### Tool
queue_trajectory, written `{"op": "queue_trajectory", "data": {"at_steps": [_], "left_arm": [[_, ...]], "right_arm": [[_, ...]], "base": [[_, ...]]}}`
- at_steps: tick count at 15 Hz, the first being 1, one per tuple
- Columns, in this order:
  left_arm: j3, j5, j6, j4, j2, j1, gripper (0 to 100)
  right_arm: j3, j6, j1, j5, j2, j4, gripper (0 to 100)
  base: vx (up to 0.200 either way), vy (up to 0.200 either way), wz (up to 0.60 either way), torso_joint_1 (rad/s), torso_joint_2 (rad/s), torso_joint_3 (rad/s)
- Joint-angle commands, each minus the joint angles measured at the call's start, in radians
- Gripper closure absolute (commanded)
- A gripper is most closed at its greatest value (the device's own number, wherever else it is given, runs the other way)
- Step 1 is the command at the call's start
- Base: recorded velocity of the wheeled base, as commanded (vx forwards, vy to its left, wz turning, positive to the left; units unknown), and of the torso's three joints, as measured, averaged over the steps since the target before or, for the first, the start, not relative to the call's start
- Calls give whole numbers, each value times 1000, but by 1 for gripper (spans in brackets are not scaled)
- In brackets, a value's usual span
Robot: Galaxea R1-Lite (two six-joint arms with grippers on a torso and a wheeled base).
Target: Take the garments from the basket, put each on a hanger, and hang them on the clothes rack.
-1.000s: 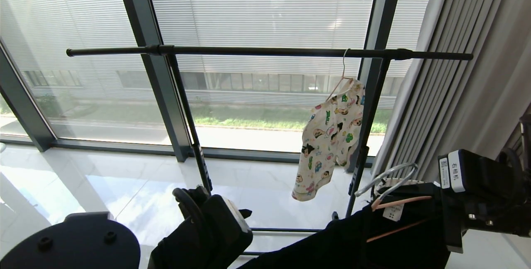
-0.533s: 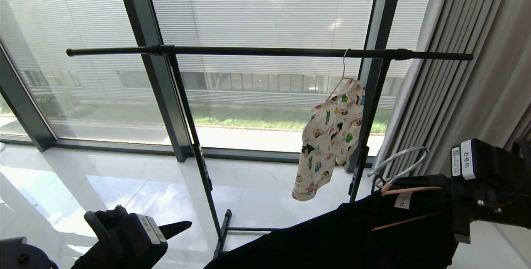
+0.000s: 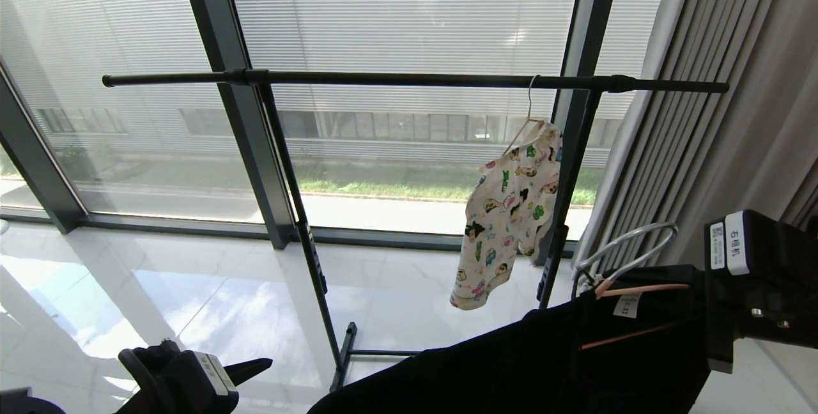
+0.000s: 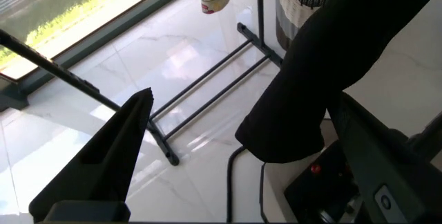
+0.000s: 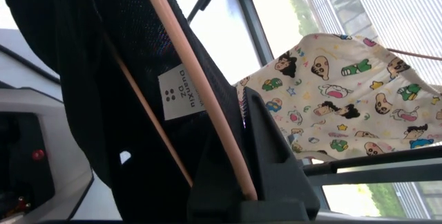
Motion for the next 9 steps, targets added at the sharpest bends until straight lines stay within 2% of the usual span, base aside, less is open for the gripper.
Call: {"op": "queue_trajectory", "data": {"at_steps": [1, 9], "left_arm": [[6, 1, 0, 0, 0, 0, 0], [14, 1, 0, 1, 5, 0, 0]], "right_arm": [[0, -3, 6, -2, -5, 0, 100], [1, -7, 15, 2, 7, 1, 100]], "base": [[0, 0, 0, 0, 0, 0], [0, 0, 0, 0, 0, 0]]}}
